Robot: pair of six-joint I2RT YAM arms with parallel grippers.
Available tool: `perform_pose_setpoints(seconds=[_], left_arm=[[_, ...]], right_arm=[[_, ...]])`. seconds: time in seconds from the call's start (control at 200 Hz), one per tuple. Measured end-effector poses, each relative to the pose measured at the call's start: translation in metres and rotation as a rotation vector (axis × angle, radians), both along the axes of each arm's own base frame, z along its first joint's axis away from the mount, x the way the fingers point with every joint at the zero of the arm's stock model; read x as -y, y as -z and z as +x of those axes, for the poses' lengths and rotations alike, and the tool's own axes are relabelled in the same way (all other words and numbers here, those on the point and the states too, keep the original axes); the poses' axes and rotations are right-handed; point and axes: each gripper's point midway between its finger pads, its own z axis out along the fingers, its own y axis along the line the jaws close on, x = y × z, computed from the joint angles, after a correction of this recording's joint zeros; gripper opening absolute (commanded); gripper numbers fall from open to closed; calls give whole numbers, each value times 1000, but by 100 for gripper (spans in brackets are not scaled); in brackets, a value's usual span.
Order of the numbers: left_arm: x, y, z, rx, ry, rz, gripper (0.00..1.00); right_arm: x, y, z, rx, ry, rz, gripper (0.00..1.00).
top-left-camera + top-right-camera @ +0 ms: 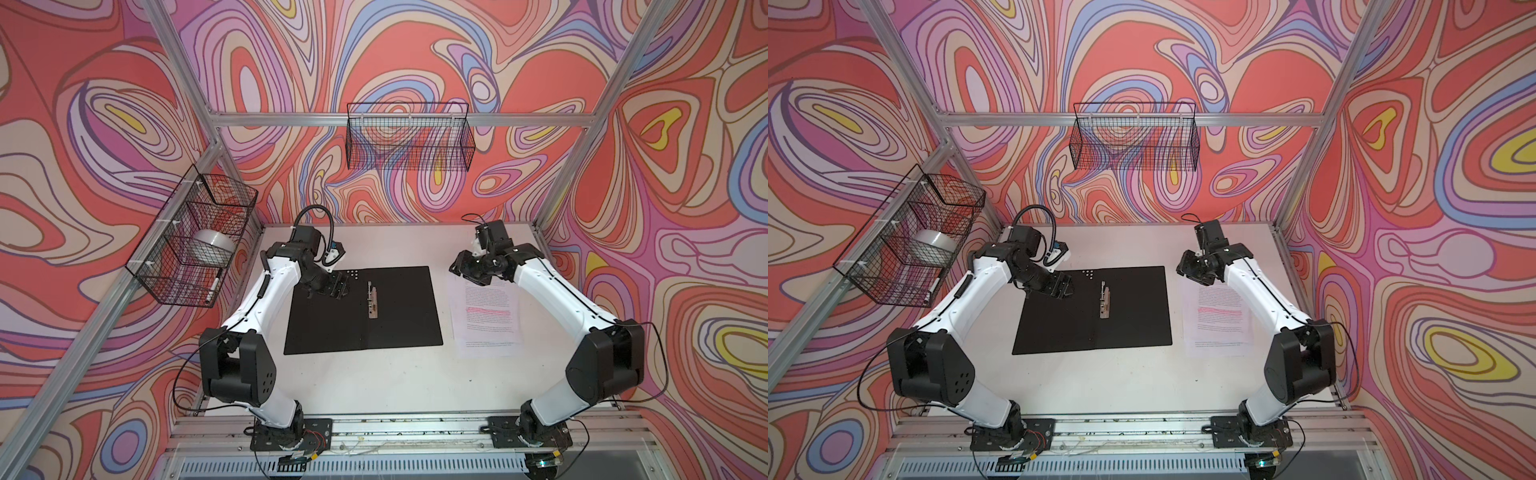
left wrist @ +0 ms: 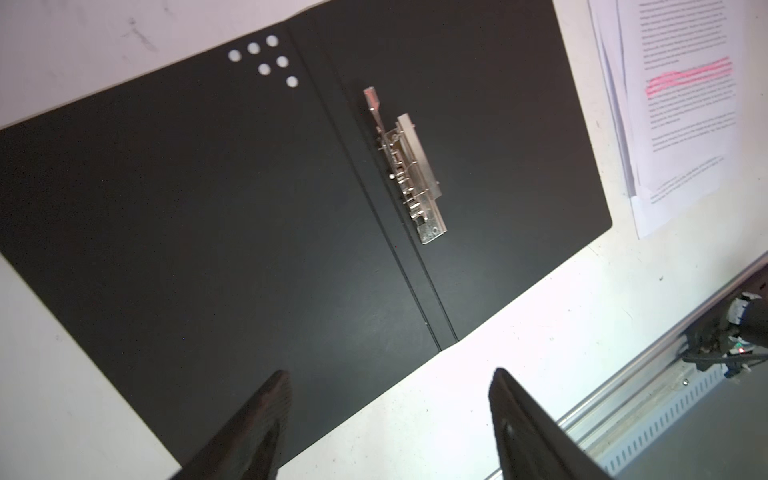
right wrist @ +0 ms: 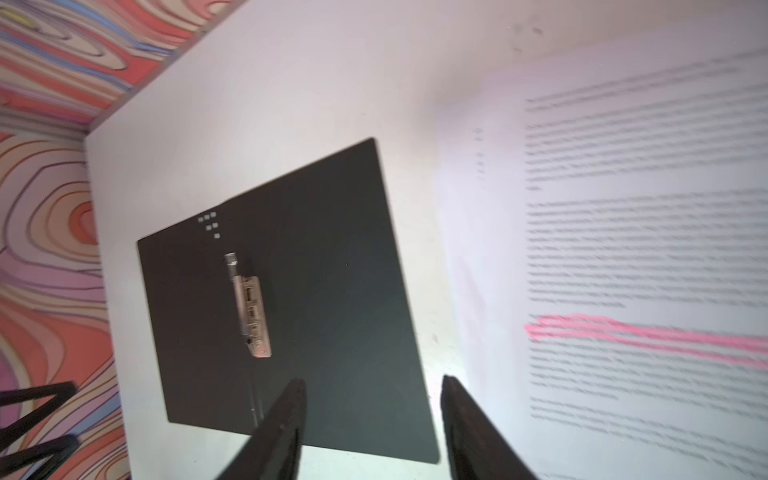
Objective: Put the files into the folder
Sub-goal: 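Move the right gripper over the paper stack and pinch its edge, then lift the paper stack edge with the right gripper, raising it upright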
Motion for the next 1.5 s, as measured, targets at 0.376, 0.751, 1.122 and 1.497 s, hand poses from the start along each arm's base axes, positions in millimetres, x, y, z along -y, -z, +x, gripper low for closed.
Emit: perform_pose_setpoints(seconds=[0.376,0.751,1.122,1.497], left_arm=[[33,5,-5,-39,85,-54,79],[37,21,-3,-94,90,-66,79],[37,22,-2,-93,89,-62,79],[36,23,-3,-98,83,-58,79]], right_arm=[[133,68,-88,-239,371,-159,70],[153,115,-82,-346,375,-190,69],[160,150,-75,-402,303,-228,65],[167,156,-68,-400,262,-254,45]])
